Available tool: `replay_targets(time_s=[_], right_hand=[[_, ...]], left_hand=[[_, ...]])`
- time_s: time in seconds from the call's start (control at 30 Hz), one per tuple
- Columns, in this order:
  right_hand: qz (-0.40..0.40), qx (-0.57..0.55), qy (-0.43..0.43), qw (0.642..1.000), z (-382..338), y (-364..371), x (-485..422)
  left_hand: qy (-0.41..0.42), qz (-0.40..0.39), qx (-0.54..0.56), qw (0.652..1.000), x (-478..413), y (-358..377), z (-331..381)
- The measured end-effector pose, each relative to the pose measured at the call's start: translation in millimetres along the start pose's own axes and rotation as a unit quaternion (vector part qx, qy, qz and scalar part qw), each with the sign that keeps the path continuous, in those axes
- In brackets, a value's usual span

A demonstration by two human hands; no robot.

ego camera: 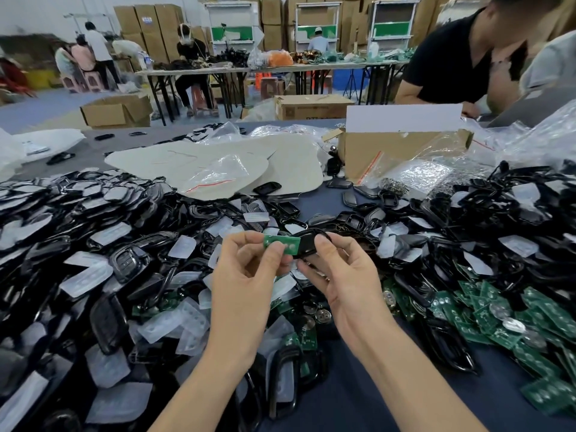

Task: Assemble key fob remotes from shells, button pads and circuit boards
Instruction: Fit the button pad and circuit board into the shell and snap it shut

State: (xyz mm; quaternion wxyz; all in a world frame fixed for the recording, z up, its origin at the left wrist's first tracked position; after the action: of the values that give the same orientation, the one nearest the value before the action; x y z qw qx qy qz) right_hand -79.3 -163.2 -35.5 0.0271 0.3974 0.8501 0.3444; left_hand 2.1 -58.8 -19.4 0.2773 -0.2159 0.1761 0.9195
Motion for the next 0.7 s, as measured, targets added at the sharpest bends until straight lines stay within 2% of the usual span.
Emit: replay_targets(time_s=[0.2, 0.33, 0.5, 0.7], right_hand=[[-0.051, -0.018, 0.000, 0.999, 3, 6, 6], [-0.055, 0.029, -0.010, 0.998, 5, 8, 8], [-0.073, 0.030, -0.020, 0.997, 8, 10, 10], [-0.071, 0.048, -0.044, 0.995, 12, 10, 9]], left_hand=[[-0.002, 0.021, -0.033, 0.999, 2, 1, -3], [0.009, 0.025, -0.068, 0.997, 2, -1, -3], [0.035, 0.005, -0.114, 0.993, 4, -1, -3], [0.031, 0.006, -0.111, 0.993, 4, -2, -6]])
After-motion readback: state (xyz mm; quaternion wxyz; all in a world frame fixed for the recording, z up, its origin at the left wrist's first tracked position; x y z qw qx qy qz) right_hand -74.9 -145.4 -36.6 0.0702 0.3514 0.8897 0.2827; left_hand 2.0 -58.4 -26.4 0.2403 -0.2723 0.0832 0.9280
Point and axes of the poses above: each hand's wrist, its own x-axis away from the middle knuckle, its own y-axis out of the palm, z = x × y, the point moved 1 cm from there along -x, towards the middle knuckle, and after that the axes turned 13 degrees about y, right-handed, at the moved point
